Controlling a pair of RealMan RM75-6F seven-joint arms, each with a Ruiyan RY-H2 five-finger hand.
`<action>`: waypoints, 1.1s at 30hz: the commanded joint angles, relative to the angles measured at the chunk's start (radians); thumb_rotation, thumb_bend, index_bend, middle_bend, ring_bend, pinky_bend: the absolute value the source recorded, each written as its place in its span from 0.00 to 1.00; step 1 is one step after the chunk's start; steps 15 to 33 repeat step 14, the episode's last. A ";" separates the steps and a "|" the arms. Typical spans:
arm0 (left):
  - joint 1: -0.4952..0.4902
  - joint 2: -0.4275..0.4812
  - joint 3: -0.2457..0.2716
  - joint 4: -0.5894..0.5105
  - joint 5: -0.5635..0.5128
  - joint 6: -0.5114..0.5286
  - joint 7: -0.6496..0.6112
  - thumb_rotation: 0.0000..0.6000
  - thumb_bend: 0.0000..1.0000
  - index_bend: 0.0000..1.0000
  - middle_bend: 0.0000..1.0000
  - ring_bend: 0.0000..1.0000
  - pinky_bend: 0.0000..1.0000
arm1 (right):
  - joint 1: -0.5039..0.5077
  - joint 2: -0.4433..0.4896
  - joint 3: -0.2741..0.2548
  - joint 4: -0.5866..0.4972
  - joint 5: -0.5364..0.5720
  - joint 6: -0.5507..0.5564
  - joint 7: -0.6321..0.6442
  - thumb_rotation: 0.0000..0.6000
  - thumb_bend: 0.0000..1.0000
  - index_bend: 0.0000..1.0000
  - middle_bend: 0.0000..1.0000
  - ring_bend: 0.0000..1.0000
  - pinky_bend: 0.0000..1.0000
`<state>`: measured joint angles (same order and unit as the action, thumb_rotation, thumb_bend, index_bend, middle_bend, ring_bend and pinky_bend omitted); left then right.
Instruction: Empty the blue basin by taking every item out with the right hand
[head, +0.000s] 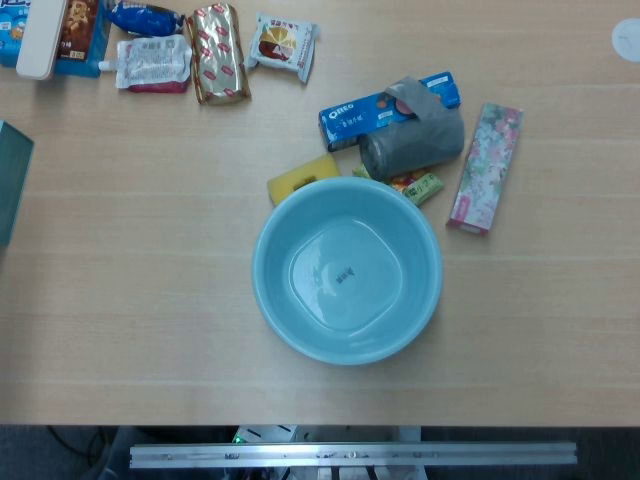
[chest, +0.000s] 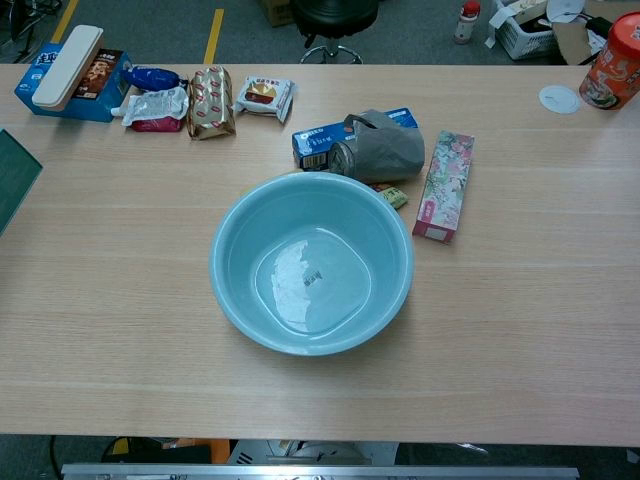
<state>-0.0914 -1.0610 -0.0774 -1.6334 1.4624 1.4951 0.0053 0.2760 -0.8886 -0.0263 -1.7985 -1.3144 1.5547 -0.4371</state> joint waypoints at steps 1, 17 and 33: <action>0.003 -0.008 0.002 0.003 0.006 0.009 0.012 1.00 0.36 0.40 0.38 0.32 0.30 | -0.030 -0.003 -0.008 0.012 -0.019 0.005 0.037 1.00 0.54 0.42 0.44 0.41 0.52; 0.019 -0.007 0.013 -0.004 0.006 0.021 0.021 1.00 0.36 0.40 0.38 0.32 0.30 | -0.064 -0.025 0.010 0.064 -0.026 -0.060 0.084 1.00 0.54 0.42 0.44 0.42 0.52; 0.019 -0.007 0.013 -0.004 0.006 0.021 0.021 1.00 0.36 0.40 0.38 0.32 0.30 | -0.064 -0.025 0.010 0.064 -0.026 -0.060 0.084 1.00 0.54 0.42 0.44 0.42 0.52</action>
